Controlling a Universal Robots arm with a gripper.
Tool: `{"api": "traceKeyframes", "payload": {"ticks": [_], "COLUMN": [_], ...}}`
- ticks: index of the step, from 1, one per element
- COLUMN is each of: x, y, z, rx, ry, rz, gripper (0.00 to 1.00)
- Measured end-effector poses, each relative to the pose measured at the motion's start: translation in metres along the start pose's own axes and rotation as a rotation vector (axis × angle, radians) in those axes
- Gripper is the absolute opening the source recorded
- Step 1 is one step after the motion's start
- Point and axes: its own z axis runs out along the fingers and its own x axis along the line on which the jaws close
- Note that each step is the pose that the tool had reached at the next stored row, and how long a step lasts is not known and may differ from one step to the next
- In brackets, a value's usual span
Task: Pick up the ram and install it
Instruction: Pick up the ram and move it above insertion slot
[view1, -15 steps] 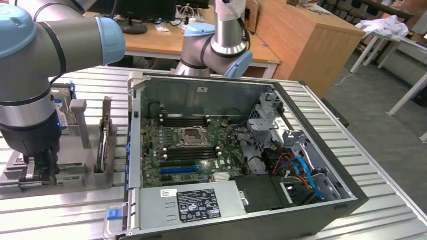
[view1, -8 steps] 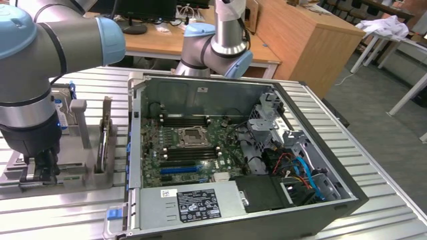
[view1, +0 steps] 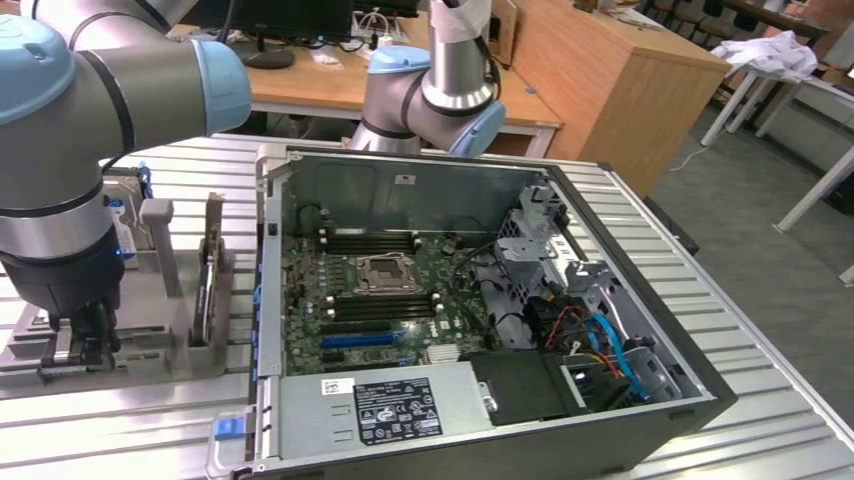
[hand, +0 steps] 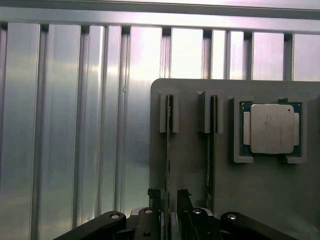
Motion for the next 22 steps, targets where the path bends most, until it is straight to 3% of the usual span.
{"api": "traceKeyframes", "payload": {"ticks": [11,18,22], "x": [0.0019,0.0026,0.0027], "y": [0.0001,0.0002,0.0001], "z": [-0.0012,-0.0036,-0.0036], "rx": [0.0004,0.0005,0.0004], "ry": [-0.0040,-0.0158,-0.0162], "rz": [0.000,0.000,-0.001], "gripper": [0.27,0.27,0.27]}}
